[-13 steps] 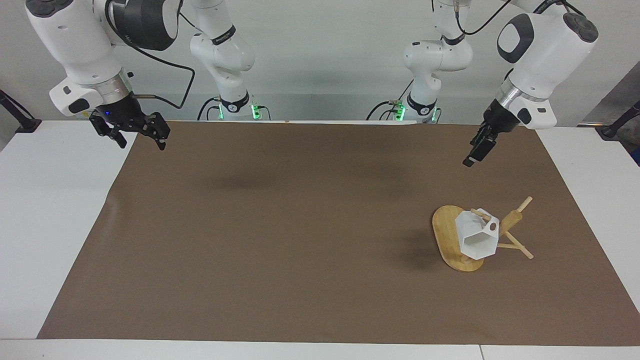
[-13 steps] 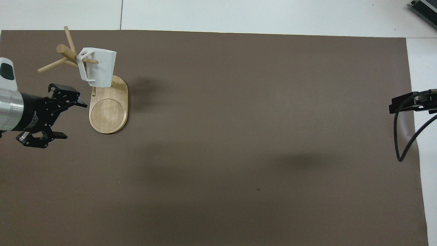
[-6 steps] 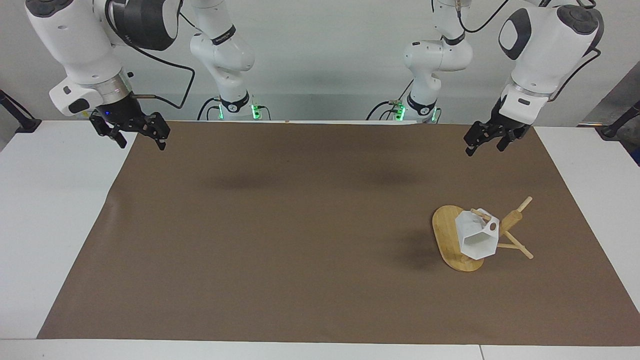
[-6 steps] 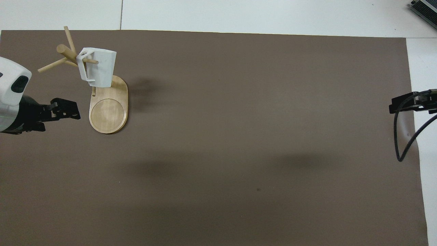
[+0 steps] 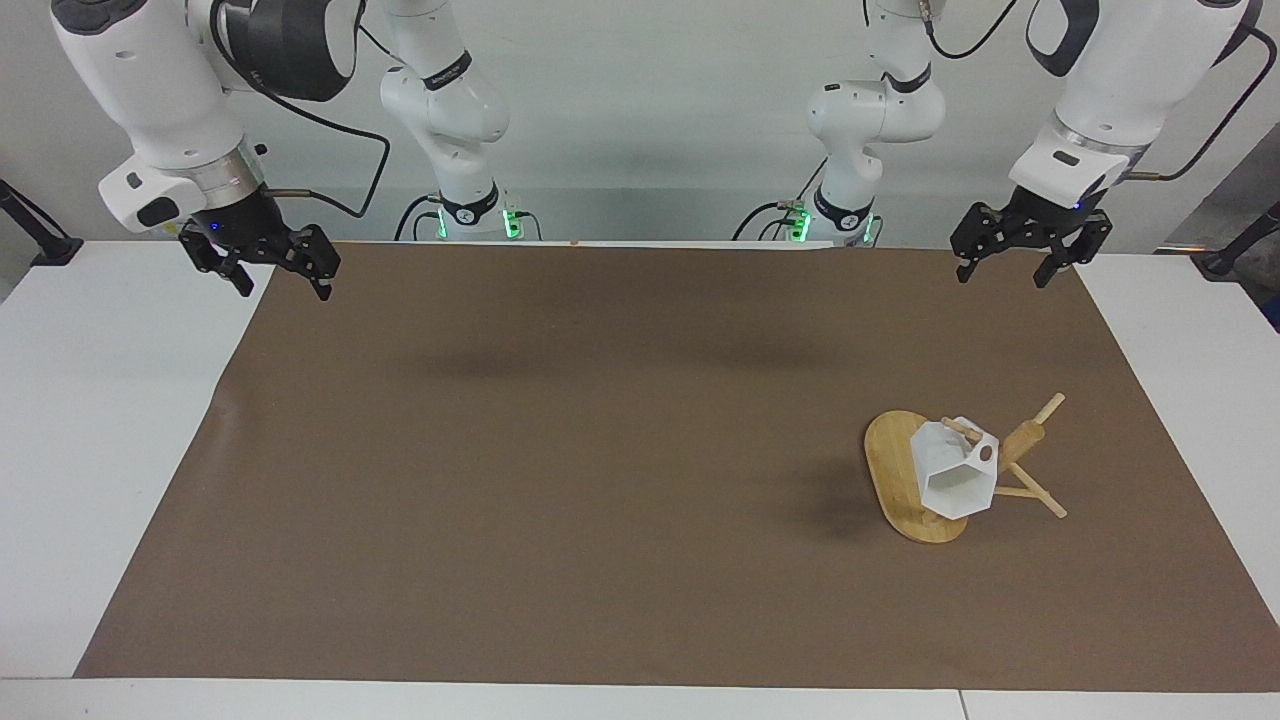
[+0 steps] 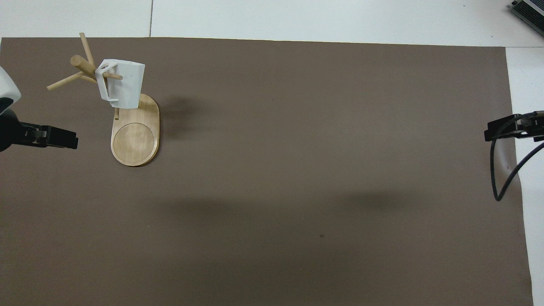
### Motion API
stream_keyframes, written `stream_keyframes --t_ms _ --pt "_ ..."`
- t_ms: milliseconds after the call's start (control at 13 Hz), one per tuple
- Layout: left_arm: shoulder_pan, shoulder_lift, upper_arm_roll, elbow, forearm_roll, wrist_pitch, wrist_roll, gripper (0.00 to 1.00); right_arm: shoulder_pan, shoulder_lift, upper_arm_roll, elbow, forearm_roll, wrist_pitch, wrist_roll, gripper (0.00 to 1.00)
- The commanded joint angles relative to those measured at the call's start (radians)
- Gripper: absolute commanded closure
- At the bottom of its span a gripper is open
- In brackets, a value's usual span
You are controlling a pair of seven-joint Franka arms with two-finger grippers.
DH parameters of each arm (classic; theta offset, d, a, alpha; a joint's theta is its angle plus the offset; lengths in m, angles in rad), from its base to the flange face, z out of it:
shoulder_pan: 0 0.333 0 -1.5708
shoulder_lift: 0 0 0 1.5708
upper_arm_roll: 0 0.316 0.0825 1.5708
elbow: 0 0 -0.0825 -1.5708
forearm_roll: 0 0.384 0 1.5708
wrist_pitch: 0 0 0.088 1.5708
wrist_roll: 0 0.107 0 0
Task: Hang cup on rack
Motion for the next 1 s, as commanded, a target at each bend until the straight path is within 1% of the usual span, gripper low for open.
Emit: stream_keyframes --t_ms 0,232,463,772,926 --pt "0.011 0.089 -0.005 0.149 0.008 -0.097 0.071 0.0 -0.006 -0.022 0.001 -0.019 0.017 -0.008 -0.024 0.0" --pt "0.012 0.064 0.002 0.126 0.005 -0.097 0.092 0.0 -0.006 -0.022 0.001 -0.019 0.017 -0.008 -0.024 0.0" --pt "0.014 0.011 0.005 0.037 0.003 -0.081 0.114 0.0 -0.006 -0.022 0.001 -0.019 0.017 -0.008 -0.024 0.0" --pt "0.014 0.011 0.003 0.035 0.002 -0.05 0.095 0.0 -0.006 -0.022 0.001 -0.019 0.017 -0.009 -0.024 0.0" --pt "0.015 0.017 0.003 0.043 -0.032 -0.06 0.06 0.0 -0.006 -0.022 0.001 -0.019 0.017 -0.009 -0.024 0.0"
